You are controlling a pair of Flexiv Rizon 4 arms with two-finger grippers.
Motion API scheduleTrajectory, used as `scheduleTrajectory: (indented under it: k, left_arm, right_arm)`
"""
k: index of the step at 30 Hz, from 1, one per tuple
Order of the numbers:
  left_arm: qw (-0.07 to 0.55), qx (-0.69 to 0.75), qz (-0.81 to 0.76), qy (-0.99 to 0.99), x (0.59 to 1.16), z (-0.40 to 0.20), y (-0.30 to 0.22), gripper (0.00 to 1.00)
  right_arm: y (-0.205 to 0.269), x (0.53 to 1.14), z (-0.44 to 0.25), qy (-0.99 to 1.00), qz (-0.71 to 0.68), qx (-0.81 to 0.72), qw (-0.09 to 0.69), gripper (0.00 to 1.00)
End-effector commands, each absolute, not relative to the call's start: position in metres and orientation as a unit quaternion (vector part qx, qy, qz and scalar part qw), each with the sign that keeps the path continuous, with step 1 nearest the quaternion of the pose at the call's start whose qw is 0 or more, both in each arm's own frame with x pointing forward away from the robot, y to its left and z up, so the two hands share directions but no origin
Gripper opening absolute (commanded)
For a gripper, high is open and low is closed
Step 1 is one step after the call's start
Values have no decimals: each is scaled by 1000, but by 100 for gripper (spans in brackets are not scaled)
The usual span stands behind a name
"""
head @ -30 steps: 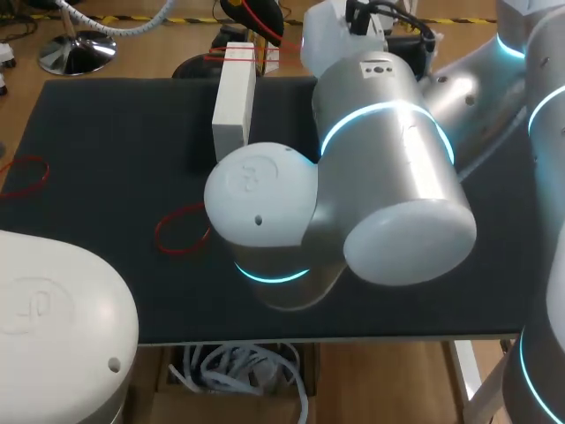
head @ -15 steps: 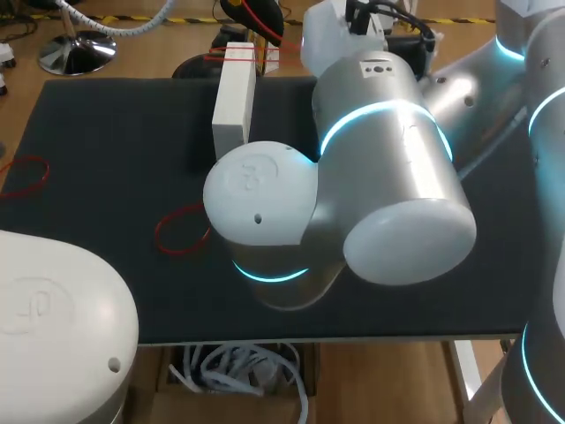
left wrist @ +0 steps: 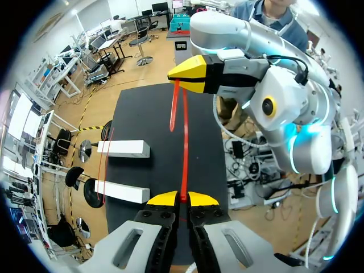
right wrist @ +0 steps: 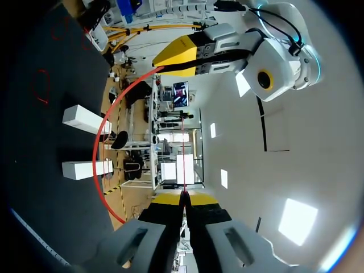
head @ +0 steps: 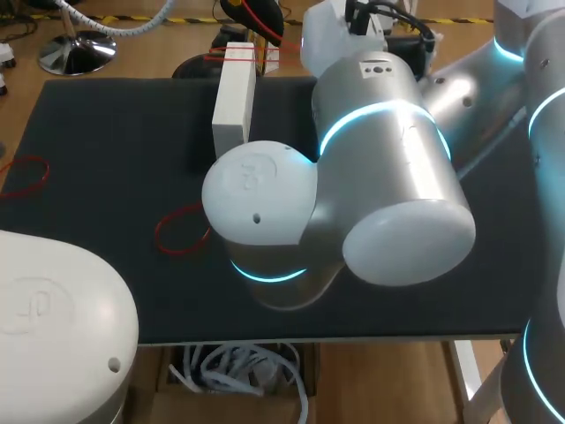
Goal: Grab the tape and strap the tape.
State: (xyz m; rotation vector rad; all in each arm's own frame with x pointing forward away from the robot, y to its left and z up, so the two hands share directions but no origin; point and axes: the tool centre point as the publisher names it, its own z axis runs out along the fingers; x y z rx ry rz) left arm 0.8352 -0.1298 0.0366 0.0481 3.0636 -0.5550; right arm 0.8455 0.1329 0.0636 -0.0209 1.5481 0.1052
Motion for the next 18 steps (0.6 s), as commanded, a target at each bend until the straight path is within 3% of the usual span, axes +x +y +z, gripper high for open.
scheduleTrajectory:
  k: [1, 18]
  left_arm:
    - [14, 15, -176, 984, 835, 37, -130, 0]
    - [14, 15, -176, 984, 835, 37, -130, 0]
  right_arm:
    - [140, 841, 70, 695, 26, -1, 719, 0]
    - [144, 828, 75, 678, -25, -29, 734, 0]
